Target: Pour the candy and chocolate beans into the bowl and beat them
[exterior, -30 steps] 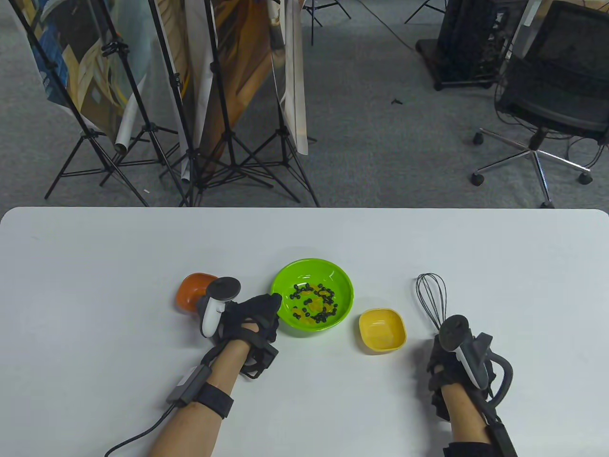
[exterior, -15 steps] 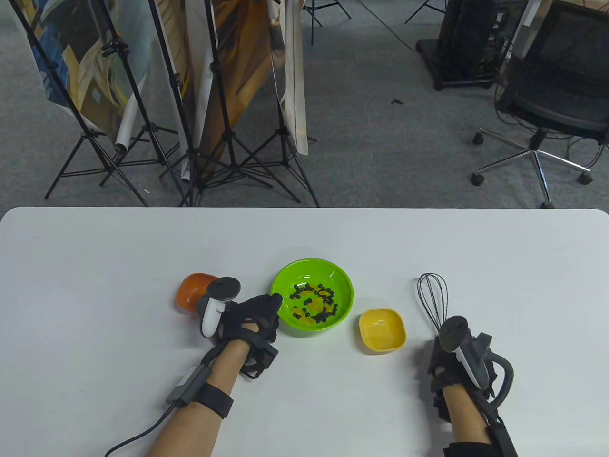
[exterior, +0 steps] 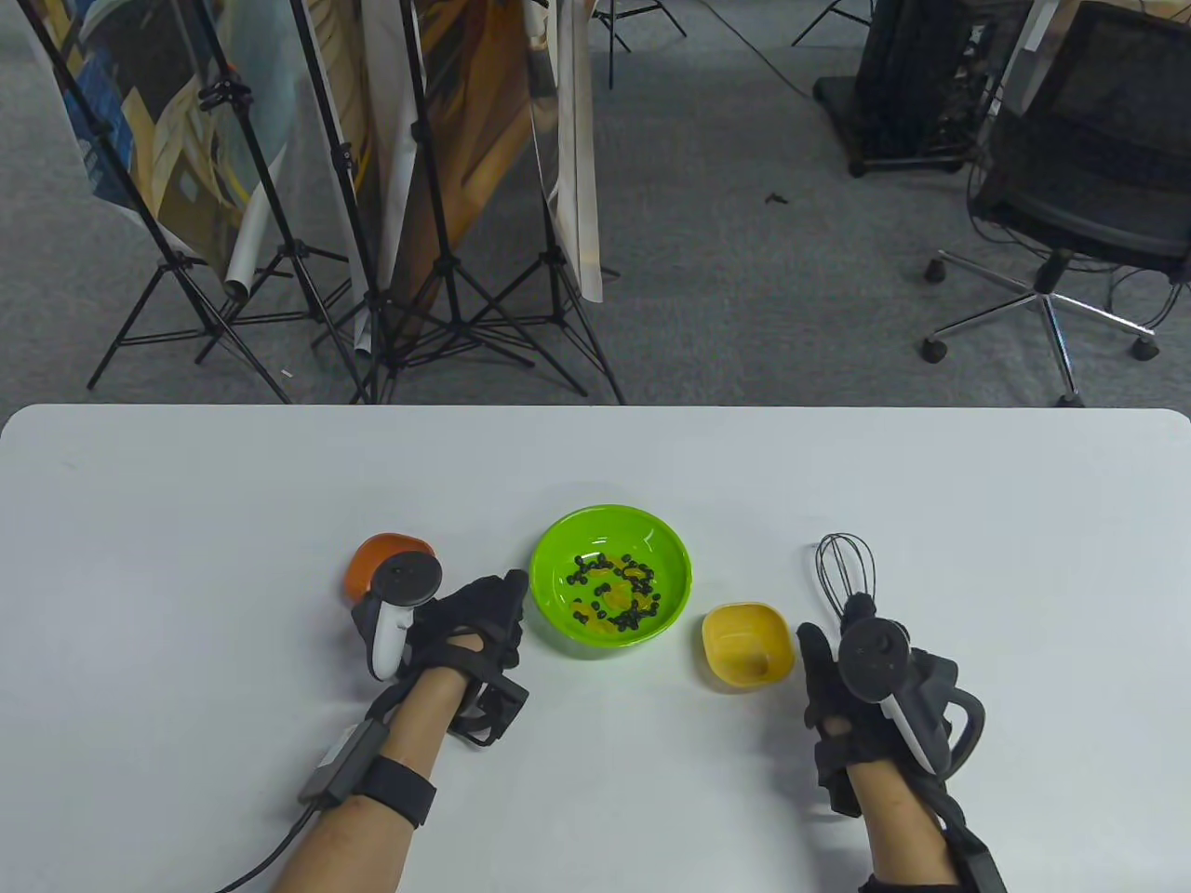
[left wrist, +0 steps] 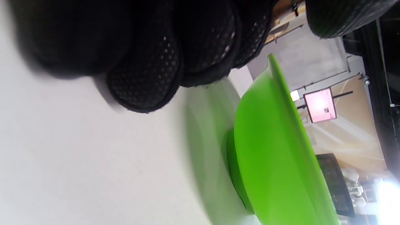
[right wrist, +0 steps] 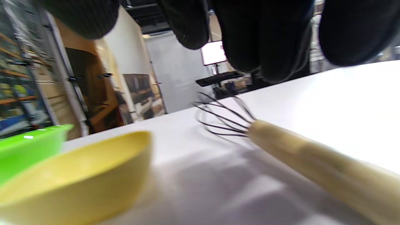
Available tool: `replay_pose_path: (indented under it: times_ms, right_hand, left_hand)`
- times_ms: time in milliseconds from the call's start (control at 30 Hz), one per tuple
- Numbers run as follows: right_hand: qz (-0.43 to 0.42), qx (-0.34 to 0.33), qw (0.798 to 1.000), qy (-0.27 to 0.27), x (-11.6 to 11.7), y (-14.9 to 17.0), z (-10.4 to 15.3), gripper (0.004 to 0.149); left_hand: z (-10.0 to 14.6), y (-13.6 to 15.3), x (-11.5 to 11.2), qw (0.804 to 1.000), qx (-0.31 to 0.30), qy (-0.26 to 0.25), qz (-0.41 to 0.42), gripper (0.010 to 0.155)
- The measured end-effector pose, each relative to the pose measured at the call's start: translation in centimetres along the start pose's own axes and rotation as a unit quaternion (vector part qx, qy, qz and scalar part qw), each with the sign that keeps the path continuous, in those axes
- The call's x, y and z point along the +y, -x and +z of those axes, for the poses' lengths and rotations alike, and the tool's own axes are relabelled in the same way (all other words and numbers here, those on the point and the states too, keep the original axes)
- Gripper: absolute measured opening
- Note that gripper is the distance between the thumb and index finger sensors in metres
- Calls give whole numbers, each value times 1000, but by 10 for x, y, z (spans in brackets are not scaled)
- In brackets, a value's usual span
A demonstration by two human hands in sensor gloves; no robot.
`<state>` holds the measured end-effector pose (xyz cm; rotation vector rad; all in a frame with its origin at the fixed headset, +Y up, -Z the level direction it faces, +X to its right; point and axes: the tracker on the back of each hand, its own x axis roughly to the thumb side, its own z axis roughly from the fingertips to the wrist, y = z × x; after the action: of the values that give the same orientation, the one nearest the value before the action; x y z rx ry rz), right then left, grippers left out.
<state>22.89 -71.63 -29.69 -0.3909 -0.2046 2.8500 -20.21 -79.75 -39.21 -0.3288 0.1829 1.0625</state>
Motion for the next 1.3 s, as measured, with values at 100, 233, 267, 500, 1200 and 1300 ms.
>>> replay_pose_path:
  times_ms: [100, 233, 267, 500, 1200, 1300]
  right_hand:
    - [-13, -37, 999, -2, -7, -23, 7, 75]
    - [-30, -80, 996, -11, -15, -46, 11, 76]
    - [-39, -97, 994, -18, -17, -52, 12, 76]
    - [-84, -153, 985, -7, -33, -101, 27, 77]
    - [9, -229, 973, -33, 7, -143, 51, 80]
    - [4, -226, 973, -39, 6, -140, 49, 80]
  left_hand:
    - [14, -5, 11, 999, -9, -38, 3, 61]
    - [38, -18, 20, 997, -3, -67, -43, 73]
    - [45, -24, 21, 995, -9, -66, -76, 77]
    - [107, -61, 14, 946, -99, -124, -282, 86]
    - [125, -54, -18, 880, -167, -154, -417, 83]
    - [122, -56, -14, 879, -166, -147, -422, 83]
